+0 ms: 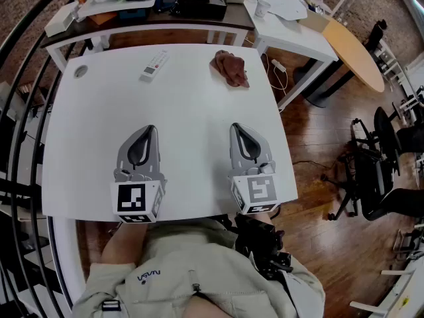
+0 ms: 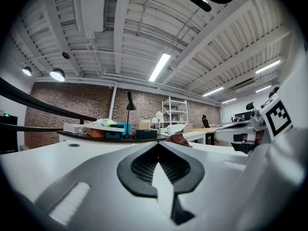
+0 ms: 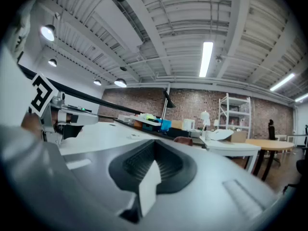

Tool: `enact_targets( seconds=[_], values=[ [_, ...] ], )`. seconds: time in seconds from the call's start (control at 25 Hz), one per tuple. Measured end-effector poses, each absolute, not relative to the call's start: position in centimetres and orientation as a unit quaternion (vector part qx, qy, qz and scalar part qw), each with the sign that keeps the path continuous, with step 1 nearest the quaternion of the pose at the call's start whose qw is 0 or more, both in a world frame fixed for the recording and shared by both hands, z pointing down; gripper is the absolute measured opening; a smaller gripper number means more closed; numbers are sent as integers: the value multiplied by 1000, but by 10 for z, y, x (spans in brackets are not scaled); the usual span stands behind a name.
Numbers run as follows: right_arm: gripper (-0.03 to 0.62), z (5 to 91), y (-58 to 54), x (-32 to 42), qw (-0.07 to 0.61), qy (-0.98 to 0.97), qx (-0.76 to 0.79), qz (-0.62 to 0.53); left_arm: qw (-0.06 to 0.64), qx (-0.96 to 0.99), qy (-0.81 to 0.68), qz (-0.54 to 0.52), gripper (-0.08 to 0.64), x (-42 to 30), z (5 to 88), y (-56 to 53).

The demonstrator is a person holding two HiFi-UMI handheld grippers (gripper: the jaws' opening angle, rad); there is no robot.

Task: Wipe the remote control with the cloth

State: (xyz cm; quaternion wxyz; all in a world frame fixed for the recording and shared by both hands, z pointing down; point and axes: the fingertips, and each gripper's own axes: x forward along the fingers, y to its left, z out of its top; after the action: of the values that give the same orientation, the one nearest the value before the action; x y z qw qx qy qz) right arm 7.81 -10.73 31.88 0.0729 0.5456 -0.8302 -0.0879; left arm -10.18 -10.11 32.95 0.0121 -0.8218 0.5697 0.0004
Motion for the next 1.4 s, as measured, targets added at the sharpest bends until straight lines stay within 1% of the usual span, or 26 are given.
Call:
enact_targets(
  seconds=[0.24,0.52,0.6,0.64,0.68,0.84,0.96,1.12,1.28,1.4],
  values=[
    [3,319,-104,79,67,-830,547,-88,16,-825,565,-4,3,-100,330,-99],
    [5,296,-110,80,62,-825,545,-137,45,-834,550,-4,5,-96,306,-104],
    [5,280,-115,82,53,-825,542,-152,49,-839,542,-1,60,-97,294,-111],
    [20,272,-117,83,50,-825,540,-159,53,-840,540,2,78,-99,286,-114],
    [53,264,-120,85,47,-825,539,-166,59,-840,540,6,92,-100,277,-117],
    [125,232,-135,94,40,-820,538,-191,91,-837,539,16,126,-104,243,-129],
    [149,216,-156,99,41,-818,537,-201,106,-836,538,19,147,-107,221,-144],
    [187,200,-185,106,54,-817,535,-206,111,-834,540,20,196,-110,197,-168],
    [218,186,-217,107,58,-823,530,-198,94,-831,548,17,236,-120,189,-201],
    [252,186,-247,110,74,-827,527,-180,76,-827,557,3,293,-127,192,-230]
  ],
)
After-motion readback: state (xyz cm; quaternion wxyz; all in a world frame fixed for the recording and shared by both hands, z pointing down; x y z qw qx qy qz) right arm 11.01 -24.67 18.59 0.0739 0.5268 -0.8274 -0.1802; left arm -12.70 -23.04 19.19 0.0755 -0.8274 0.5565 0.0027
